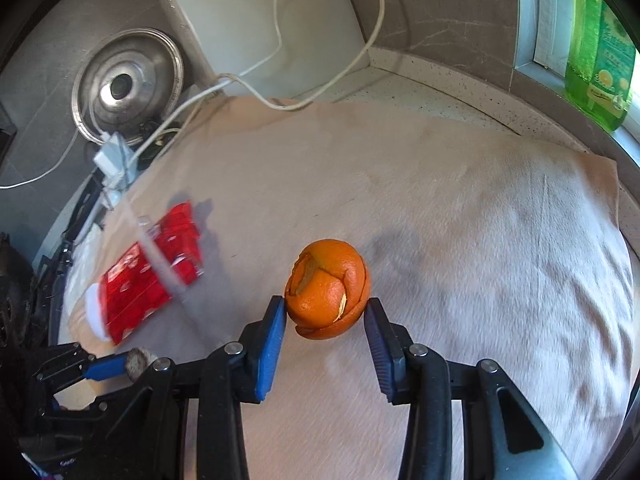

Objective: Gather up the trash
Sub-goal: 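Lift the lid and orange peel and carry them down toward the blue basket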

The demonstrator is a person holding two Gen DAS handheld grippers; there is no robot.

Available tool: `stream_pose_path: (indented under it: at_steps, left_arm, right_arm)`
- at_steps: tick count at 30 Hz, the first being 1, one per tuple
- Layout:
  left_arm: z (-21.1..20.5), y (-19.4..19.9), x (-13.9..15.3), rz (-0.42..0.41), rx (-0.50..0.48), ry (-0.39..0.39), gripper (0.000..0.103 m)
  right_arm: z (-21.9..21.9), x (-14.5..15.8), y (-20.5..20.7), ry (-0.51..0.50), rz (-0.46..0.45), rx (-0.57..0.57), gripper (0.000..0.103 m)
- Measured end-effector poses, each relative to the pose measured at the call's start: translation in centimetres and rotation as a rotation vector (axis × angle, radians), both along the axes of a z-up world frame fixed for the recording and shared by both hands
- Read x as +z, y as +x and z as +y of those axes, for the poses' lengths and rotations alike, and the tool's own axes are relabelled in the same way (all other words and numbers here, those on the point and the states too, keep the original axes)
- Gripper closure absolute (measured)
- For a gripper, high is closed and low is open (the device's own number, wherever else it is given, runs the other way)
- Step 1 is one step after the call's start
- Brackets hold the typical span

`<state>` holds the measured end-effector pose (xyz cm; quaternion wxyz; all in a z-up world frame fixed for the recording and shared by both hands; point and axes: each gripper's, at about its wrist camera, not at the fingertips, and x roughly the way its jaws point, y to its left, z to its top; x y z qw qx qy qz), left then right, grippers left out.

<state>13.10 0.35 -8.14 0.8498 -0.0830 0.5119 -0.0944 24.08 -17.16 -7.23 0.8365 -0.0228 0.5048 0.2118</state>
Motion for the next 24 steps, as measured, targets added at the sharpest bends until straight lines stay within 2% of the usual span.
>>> stream_pose_path:
  at_steps: [14,24]
  left_arm:
    - [2.8,-5.7,1.8,-0.049,0.012,-0.004,0.072]
    - [4.8,-10.5,1.1,-0.041,0.03,-0.017,0.072]
  right_arm:
    - [1.1,2.8,-9.2,0.076,-0.023,0.008,0.062]
    - [3.3,3.5,-16.6,0.103,-0.025,0.031,0.062]
